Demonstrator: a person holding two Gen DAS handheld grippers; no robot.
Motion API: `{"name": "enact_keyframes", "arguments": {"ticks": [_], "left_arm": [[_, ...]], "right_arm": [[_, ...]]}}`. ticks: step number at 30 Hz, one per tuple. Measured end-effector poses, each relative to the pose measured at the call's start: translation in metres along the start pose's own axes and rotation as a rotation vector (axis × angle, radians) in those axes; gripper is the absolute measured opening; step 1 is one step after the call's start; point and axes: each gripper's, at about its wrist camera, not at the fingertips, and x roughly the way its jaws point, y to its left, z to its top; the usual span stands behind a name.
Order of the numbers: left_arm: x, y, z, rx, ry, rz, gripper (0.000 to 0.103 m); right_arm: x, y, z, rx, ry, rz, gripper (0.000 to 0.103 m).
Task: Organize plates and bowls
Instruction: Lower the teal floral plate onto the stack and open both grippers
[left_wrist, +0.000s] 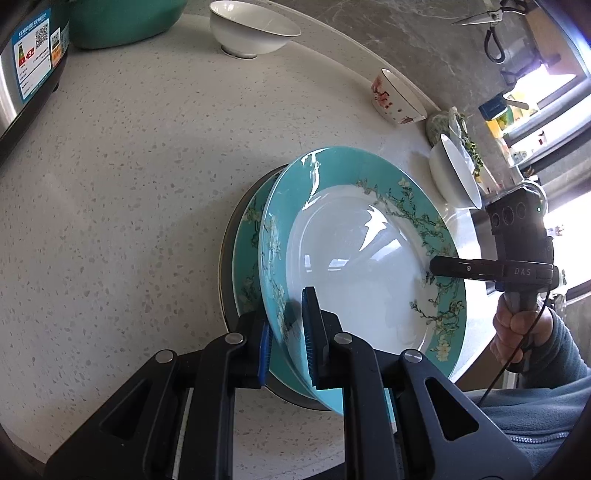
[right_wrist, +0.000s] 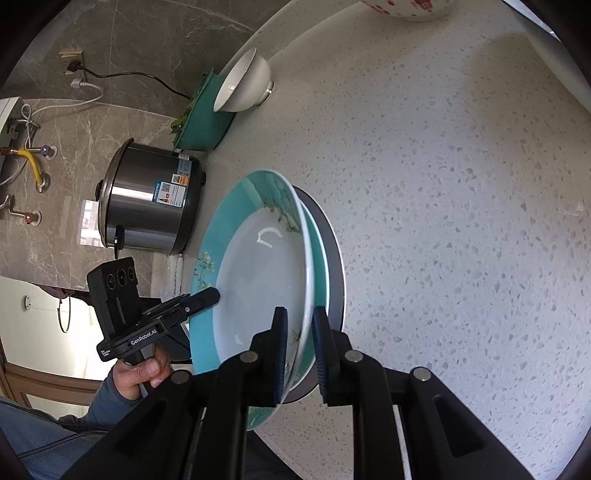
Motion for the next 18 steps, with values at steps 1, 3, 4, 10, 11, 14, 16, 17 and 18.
{"name": "enact_keyframes", "arguments": {"ticks": [1,3,4,10,11,14,16,17,18], "left_arm": [[0.000,0.000,0.000,0.001,-0.001,0.000,0.013],[0.005,-0.010,0.005,0.009,-0.003,0.013,0.013],[0.006,-0.013,0.006,0.013,-0.006,0.023,0.013],[0.009,-0.026,0.012,0.049,-0.018,0.068,0.013],[0.009,-0.026,0.012,0.053,-0.019,0.071,0.014],[0.011,-0.028,0.012,0.068,-0.022,0.079,0.014],[0.011,-0.030,0.009,0.090,-0.022,0.091,0.015],[0.011,-0.031,0.009,0.098,-0.022,0.098,0.015],[0.012,-0.033,0.007,0.105,-0.024,0.103,0.015]], "right_arm": [[0.000,0.002,0.000,-0.008,-0.001,-0.009,0.018],[0.002,0.009,-0.001,-0.042,0.001,-0.048,0.018],[0.003,0.013,-0.002,-0.065,0.002,-0.075,0.018],[0.012,0.046,-0.005,-0.220,-0.003,-0.294,0.018],[0.013,0.049,-0.006,-0.237,-0.012,-0.331,0.021],[0.018,0.062,-0.012,-0.306,-0.022,-0.436,0.026],[0.021,0.065,-0.016,-0.330,-0.030,-0.498,0.029],[0.023,0.064,-0.018,-0.329,-0.030,-0.524,0.030],[0.024,0.064,-0.019,-0.329,-0.034,-0.539,0.031]]}}
